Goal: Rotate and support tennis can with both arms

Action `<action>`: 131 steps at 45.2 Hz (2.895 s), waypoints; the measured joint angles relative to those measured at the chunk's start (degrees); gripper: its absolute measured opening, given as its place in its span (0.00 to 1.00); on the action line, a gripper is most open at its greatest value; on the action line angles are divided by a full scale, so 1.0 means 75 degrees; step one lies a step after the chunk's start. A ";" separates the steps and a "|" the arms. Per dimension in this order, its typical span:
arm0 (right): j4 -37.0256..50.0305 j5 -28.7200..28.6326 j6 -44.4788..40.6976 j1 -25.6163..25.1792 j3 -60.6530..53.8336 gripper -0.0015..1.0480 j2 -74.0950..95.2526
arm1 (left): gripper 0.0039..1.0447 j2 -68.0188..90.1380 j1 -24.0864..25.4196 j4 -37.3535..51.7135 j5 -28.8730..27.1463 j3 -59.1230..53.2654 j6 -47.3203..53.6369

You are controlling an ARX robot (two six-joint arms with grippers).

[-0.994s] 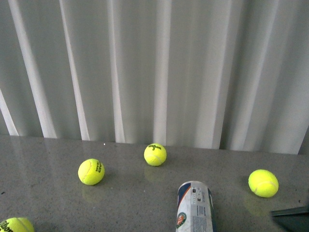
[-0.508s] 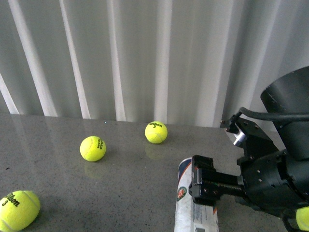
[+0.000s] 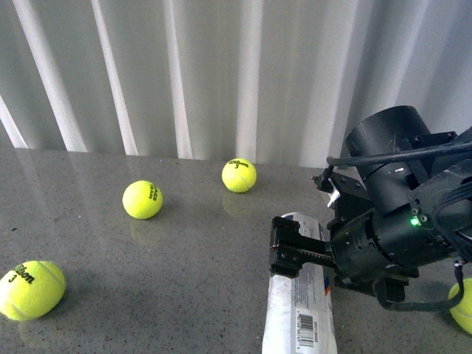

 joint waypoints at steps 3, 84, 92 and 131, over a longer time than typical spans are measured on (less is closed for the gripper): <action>-0.0058 0.0020 0.0038 0.0003 0.0283 0.93 0.0329 | 0.94 0.0000 0.0000 0.0000 0.0000 0.0000 -0.0003; -0.0254 -0.1093 -1.3703 0.0268 0.0889 0.53 0.1067 | 0.94 0.0000 0.0000 0.0000 -0.0003 0.0000 0.0000; -0.0303 -0.1247 -1.3458 0.0323 0.0656 0.81 0.0903 | 0.94 0.0000 0.0000 0.0000 0.0000 0.0000 0.0000; 0.1122 -0.1495 -0.6289 -0.0294 -0.1105 0.93 -0.3150 | 0.94 0.0000 0.0000 0.0000 -0.0003 0.0000 0.0000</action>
